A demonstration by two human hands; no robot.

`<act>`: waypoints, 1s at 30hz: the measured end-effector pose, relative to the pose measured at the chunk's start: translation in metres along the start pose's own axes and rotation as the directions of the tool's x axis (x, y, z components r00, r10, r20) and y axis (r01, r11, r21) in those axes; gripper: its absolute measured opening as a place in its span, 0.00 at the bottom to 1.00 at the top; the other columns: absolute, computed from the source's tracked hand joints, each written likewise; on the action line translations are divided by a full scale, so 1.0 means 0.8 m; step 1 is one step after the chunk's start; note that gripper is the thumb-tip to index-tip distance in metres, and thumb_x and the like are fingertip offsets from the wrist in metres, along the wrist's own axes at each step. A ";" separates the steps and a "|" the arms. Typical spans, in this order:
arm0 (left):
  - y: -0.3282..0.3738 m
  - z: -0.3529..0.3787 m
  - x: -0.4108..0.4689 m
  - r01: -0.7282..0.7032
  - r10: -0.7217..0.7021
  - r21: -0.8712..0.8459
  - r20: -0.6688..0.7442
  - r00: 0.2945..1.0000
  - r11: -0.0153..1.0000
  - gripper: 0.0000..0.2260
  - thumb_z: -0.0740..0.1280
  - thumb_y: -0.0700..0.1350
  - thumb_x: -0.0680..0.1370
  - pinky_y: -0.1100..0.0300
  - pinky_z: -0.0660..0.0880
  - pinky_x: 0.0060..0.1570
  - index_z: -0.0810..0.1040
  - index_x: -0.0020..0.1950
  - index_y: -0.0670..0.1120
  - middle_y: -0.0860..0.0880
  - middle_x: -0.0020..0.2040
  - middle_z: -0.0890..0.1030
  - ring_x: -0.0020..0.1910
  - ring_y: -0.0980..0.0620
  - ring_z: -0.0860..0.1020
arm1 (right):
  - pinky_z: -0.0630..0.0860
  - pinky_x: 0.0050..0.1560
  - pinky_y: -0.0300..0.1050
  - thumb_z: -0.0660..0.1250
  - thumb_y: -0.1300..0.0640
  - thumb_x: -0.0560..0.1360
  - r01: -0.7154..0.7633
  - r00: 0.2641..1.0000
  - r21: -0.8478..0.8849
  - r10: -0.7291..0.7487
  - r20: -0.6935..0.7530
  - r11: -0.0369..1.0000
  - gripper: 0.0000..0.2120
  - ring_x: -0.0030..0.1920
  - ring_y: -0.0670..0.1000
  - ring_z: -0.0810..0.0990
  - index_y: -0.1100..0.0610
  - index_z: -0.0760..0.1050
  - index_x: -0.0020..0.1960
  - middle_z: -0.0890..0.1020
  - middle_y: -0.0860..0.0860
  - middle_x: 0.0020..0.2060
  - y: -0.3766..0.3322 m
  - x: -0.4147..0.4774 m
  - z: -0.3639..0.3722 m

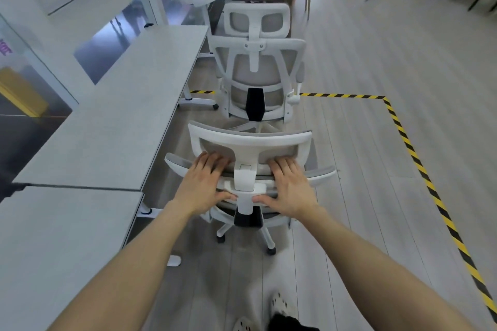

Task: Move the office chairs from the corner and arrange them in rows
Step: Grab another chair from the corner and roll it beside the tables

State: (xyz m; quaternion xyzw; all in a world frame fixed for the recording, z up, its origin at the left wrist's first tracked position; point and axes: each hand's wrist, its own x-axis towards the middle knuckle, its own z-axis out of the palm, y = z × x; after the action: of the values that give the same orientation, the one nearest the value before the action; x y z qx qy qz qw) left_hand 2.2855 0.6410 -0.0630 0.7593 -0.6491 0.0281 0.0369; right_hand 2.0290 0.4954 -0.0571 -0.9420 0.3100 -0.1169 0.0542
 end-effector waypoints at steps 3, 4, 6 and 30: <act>-0.019 0.006 0.029 0.002 -0.001 0.014 -0.007 1.000 1.000 0.49 0.66 0.79 0.74 0.39 0.58 0.86 0.65 0.84 0.48 0.43 0.80 0.68 0.81 0.38 0.66 | 0.52 0.86 0.53 0.63 0.16 0.71 0.002 1.000 0.000 -0.002 -0.010 1.000 0.52 0.76 0.57 0.67 0.55 0.67 0.79 0.72 0.53 0.74 0.010 0.034 0.008; -0.025 0.006 0.041 0.002 -0.002 0.012 -0.002 1.000 1.000 0.48 0.67 0.78 0.74 0.39 0.57 0.86 0.65 0.84 0.48 0.43 0.80 0.68 0.81 0.38 0.66 | 0.53 0.86 0.53 0.63 0.17 0.71 0.006 1.000 0.009 -0.006 -0.017 1.000 0.52 0.76 0.57 0.67 0.55 0.67 0.79 0.72 0.53 0.73 0.014 0.046 0.010; -0.036 0.007 0.062 0.003 -0.003 0.007 0.010 1.000 1.000 0.48 0.68 0.77 0.75 0.39 0.57 0.86 0.65 0.84 0.48 0.43 0.80 0.68 0.82 0.38 0.66 | 0.56 0.85 0.55 0.64 0.17 0.71 0.017 0.999 0.028 -0.017 -0.030 0.999 0.52 0.74 0.58 0.69 0.56 0.68 0.78 0.73 0.53 0.72 0.023 0.069 0.014; -0.070 0.000 0.140 -0.018 0.017 -0.017 -0.013 1.000 1.000 0.47 0.66 0.76 0.75 0.40 0.56 0.87 0.64 0.85 0.49 0.43 0.80 0.68 0.81 0.38 0.65 | 0.59 0.86 0.56 0.66 0.17 0.70 -0.043 0.999 0.042 0.044 -0.012 0.998 0.52 0.77 0.57 0.69 0.55 0.69 0.79 0.74 0.52 0.75 0.044 0.147 0.019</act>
State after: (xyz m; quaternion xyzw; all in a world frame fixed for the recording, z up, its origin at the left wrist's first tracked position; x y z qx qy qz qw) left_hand 2.3580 0.5393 -0.0541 0.7530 -0.6557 0.0279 0.0474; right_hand 2.1045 0.3978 -0.0560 -0.9329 0.3282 -0.1283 0.0741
